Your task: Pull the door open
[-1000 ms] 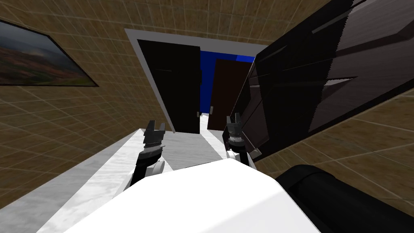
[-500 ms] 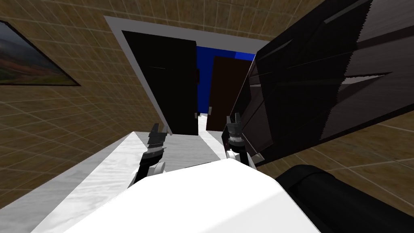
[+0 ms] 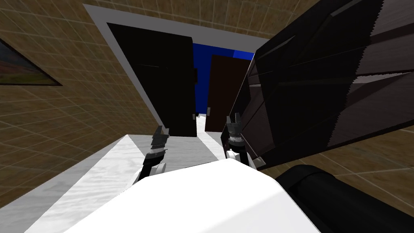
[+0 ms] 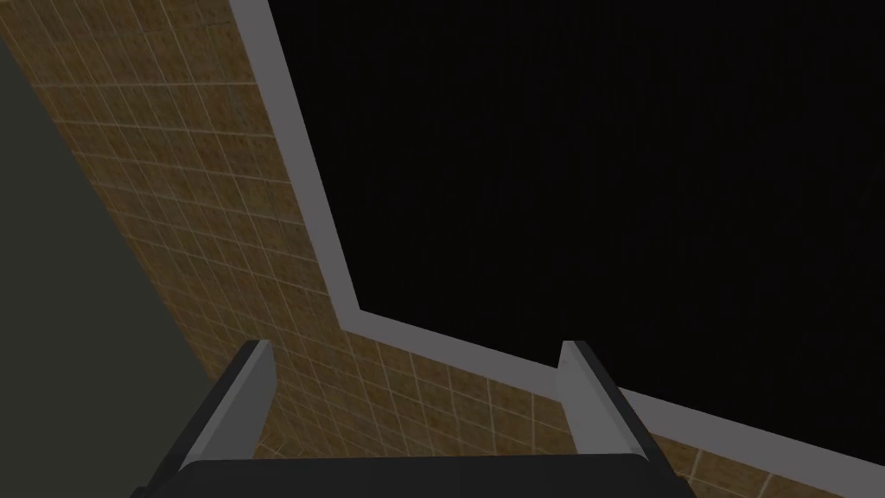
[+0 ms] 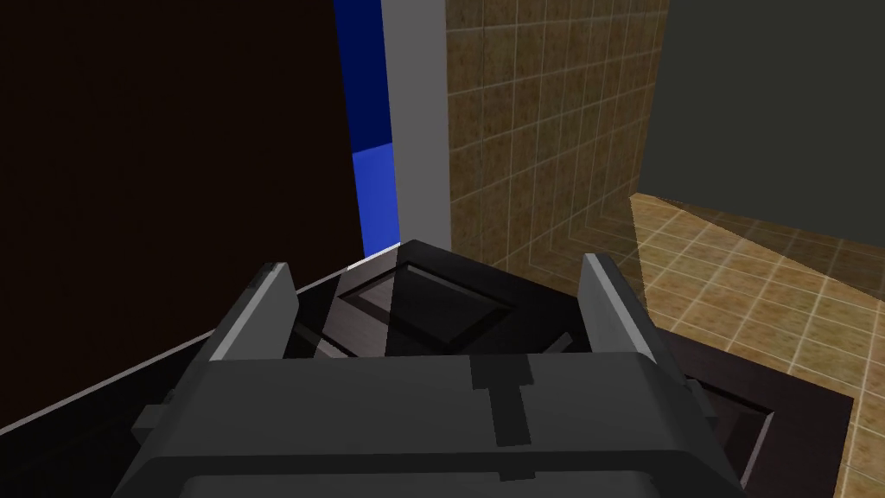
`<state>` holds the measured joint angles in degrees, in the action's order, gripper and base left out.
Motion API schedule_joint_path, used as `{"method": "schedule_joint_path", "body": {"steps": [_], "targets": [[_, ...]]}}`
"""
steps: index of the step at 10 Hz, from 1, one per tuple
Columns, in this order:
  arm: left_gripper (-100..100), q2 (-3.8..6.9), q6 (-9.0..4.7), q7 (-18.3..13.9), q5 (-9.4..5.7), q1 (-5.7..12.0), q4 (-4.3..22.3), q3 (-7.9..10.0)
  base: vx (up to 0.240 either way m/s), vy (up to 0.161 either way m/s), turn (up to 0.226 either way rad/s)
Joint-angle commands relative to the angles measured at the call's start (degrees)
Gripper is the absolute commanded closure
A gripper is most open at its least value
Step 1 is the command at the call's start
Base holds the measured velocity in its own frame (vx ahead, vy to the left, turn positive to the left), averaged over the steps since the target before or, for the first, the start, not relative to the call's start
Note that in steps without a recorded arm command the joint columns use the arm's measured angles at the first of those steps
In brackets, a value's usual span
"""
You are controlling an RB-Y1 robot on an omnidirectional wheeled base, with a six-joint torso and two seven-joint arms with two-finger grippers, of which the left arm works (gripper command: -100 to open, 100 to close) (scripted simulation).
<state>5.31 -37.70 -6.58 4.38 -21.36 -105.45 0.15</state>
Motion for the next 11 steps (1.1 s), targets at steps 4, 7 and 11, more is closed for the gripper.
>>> {"method": "schedule_joint_path", "body": {"steps": [4,7,11], "targets": [[-100,1.13,-0.95,-0.79,-0.61,1.46,6.27,0.4,0.104,-0.032,-0.061],[-100,1.72,-1.6,-1.23,-0.94,2.29,10.3,0.54,0.101,-0.034,-0.054],[-100,2.46,-2.46,-1.83,-1.39,3.4,15.7,0.73,0.105,-0.03,-0.059]]}}
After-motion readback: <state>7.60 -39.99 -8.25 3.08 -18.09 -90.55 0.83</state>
